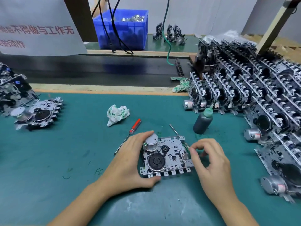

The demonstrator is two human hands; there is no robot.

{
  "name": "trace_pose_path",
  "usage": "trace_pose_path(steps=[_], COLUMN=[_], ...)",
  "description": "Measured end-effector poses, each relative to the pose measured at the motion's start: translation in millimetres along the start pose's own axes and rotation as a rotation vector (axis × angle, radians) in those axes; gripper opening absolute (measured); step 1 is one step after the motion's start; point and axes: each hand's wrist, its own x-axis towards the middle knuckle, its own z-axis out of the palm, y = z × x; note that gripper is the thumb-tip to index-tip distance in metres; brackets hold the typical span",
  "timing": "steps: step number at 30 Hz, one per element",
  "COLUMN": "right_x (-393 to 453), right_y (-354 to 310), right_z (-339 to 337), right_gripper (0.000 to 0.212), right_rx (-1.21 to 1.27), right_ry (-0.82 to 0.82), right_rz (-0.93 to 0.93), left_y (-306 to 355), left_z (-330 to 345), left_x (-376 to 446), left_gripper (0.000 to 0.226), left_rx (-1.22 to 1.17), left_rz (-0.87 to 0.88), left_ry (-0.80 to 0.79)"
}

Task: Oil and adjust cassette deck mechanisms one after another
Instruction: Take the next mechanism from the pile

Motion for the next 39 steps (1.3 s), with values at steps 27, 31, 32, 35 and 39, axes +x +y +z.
trace_pose_path(steps=[27,31,32,35,39], right_x=[16,43,48,57,60], right_y=[-4,-14,-16,-20,-23], right_z=[-26,-26,-23,-14,-5], right_gripper=[0.058,0.106,0.112,0.122,0.109], right_rx=[0.162,-0.330,-0.422,-0.619,-0.652], right_ry=[-0.418,-0.817,-0.857,-0.914,-0.896], right_rz=[0.094,-0.232,-0.279,-0.318,-0.342], left_y=[-6,-7,-7,-7,-8], left_z=[1,2,2,2,3], left_x=[-4,-4,-4,-4,-5], left_gripper=[0.110,0.109,0.107,0.105,0.105], left_rx=[-0.151,-0.134,-0.134,-0.150,-0.173], left_rz=[-0.023,0.010,0.012,0.000,-0.003], left_ry=[-0.050,-0.053,-0.053,-0.053,-0.059])
